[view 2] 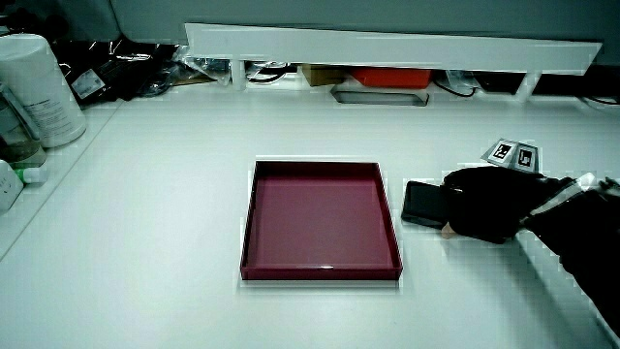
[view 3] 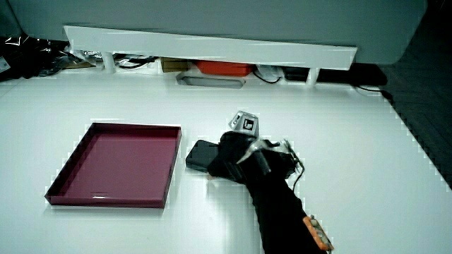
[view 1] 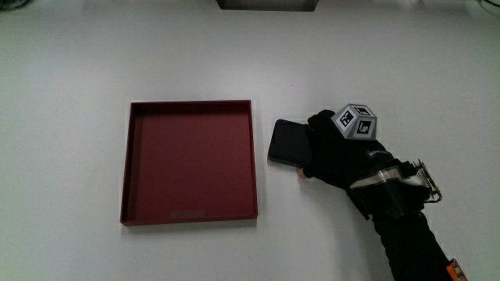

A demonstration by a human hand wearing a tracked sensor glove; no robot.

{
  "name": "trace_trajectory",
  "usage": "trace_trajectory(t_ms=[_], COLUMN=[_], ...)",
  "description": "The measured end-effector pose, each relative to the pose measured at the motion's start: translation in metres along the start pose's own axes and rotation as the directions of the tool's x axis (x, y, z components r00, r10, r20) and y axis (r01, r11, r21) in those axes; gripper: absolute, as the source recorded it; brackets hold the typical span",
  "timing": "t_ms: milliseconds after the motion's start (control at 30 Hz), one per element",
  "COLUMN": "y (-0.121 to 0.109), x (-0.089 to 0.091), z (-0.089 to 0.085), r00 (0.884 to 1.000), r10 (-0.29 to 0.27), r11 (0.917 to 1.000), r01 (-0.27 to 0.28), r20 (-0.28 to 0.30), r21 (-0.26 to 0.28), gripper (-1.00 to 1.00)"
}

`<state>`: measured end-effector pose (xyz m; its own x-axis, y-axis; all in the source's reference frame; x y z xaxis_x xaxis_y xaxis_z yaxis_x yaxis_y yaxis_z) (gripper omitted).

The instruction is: Place battery on desk

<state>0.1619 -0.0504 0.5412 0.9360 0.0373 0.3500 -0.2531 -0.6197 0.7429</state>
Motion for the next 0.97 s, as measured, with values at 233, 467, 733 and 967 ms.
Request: trace_trajectory(t_ms=[233, 467, 733, 967], y=[-0.034, -0.092, -0.145, -0.169], x=[-0.019, -0.074, -0.117, -0.132], z=[0.018, 0.021, 0.001, -0.012], r00=[0.998, 0.965, 0.883, 0.850], r10=[0.060, 0.243, 0.452, 0.511], r11=[0.9977, 0.9682, 0.8921, 0.8581], r01=[-0.060, -0.247, -0.447, -0.496], r20=[0.002, 0.101, 0.124, 0.130], r21=[0.033, 0.037, -0.064, -0.134], gripper=[-0.86, -1.00, -1.00, -1.00])
